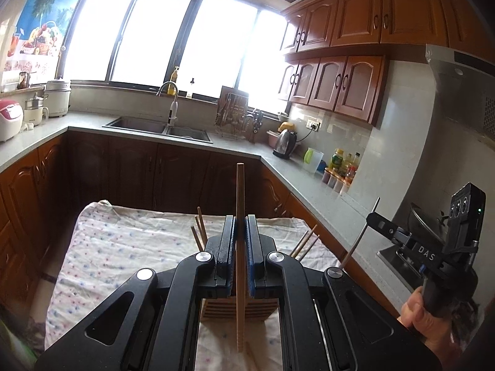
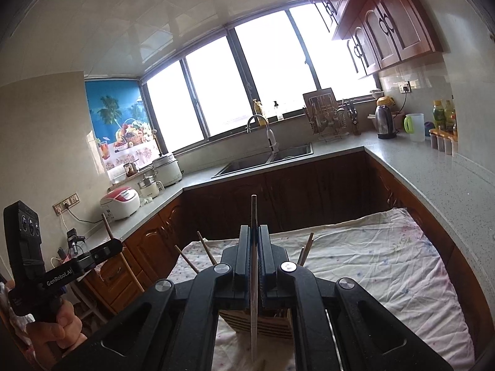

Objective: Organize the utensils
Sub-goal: 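Lift the bamboo chopstick in the left tool over the holder while the right tool carries its steel chopstick, then lower both chopsticks into the wooden holder and open both tools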

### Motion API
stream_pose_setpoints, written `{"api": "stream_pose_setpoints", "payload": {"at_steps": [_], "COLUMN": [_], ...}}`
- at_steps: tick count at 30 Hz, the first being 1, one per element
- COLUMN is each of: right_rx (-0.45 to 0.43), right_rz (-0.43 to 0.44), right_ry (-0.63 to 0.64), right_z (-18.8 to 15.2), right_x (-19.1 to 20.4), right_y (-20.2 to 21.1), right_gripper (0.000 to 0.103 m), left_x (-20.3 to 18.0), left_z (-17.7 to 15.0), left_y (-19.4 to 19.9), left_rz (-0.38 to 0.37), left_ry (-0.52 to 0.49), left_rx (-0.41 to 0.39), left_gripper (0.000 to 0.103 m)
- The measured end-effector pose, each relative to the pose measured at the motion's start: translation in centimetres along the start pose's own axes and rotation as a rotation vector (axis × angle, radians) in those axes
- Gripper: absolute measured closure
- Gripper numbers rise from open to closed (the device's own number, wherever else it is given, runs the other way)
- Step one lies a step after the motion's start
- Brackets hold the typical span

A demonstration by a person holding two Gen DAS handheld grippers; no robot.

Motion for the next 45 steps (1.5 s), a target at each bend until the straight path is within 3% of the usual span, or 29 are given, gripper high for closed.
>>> {"api": "stream_pose_setpoints", "payload": {"at_steps": [11, 20, 33, 38, 45], "right_rx": [-0.043, -0.072, -0.060, -0.029, -0.012], "right_rz": [-0.014, -0.030, -0.056, -0.063, -0.079], "right_ry": [-0.021, -0.005, 0.031, 0.020, 0.005], "right_z": [1.8, 2.3, -2.8, -4.6, -5.9], "right_x": [-1.3, -2.0, -1.7, -2.0, -2.6], "right_y": [-3.4, -5.5, -8.0, -8.6, -8.9], "right_gripper": [0.098, 0.098, 0.098, 0.098, 0.098], "left_x": [-0.3, 0.3, 1.1, 0.7, 1.6], "left_z": [2.3, 1.9, -3.7, -4.1, -5.4], "left_y": [-3.8, -7.3, -9.8, -9.2, -10.8], "left_rz": [0.014, 0.054, 0.089, 0.105, 0.115], "left_ry": [-0.025, 0.000, 0.000, -0.030, -0.013], "left_rx": [-0.063, -0.079, -0.057, -0.078, 0.006], "left_gripper": [0.098, 0.098, 0.098, 0.098, 0.097]}}
Point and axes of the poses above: each gripper's, at about its wrist camera, not at the fingertips, and y roughly against the way its jaws point, x to its left, z to its top, the point moved 1 cm from there along -y, roughly the way its jaws point, and after that the axes turned 2 degrees about z, right-handed, at the moved point
